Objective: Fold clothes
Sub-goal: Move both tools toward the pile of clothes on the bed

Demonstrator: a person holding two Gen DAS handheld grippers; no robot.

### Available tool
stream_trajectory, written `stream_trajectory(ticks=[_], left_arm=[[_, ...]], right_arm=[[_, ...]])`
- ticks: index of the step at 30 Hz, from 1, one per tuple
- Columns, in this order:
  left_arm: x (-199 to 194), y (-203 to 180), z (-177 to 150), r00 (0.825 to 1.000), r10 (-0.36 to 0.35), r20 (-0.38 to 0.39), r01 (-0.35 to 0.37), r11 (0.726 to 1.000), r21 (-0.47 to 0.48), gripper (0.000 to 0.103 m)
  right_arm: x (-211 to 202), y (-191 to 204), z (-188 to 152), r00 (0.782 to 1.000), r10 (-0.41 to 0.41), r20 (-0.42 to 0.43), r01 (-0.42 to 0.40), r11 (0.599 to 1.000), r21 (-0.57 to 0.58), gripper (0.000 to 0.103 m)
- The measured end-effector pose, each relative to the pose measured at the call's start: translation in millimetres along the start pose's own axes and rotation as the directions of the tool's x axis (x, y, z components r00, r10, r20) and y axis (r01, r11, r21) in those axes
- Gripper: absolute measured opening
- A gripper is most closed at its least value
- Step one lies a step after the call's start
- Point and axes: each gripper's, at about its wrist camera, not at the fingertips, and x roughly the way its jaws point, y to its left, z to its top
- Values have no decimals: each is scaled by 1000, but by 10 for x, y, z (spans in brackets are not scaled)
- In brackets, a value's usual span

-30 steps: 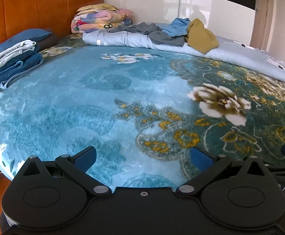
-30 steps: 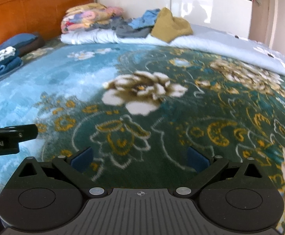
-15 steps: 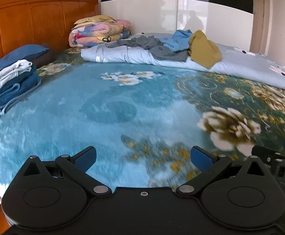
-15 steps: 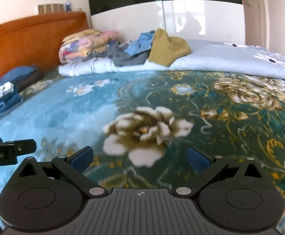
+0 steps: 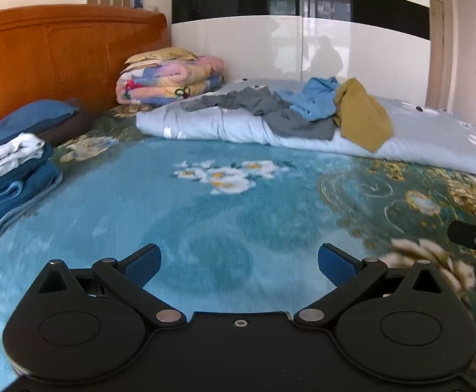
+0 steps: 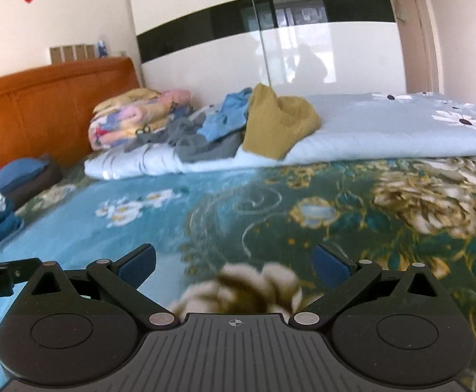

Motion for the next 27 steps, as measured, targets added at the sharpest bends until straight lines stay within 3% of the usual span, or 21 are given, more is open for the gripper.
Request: stream_trajectory(ticks=[7, 13, 16, 18, 22, 27], left_arm=[[339, 68, 214, 998, -27, 57, 27, 1000, 5, 102], [532, 117, 403, 993, -24, 113, 20, 999, 38, 102], [583, 173, 454, 983, -45, 177, 36, 998, 53, 102], [613, 232, 481, 971, -103, 214, 93, 994, 57, 102], [749, 310, 583, 972, -161, 171, 156, 987, 45, 102], [907, 354, 684, 978, -135, 161, 131, 991, 35, 102]], right_arm=[[278, -19, 112, 996, 83, -20, -83, 996, -17, 103], [468, 46, 210, 998, 59, -11, -60, 996, -68, 103], [570, 90, 301, 996, 81, -27, -83, 991, -103, 103], [646, 100, 366, 996, 85, -32, -88, 991, -98, 103], [825, 105, 537, 996, 83, -44, -86, 995, -60, 103], [1052, 167, 716, 995, 95, -7, -95, 988, -124, 103]])
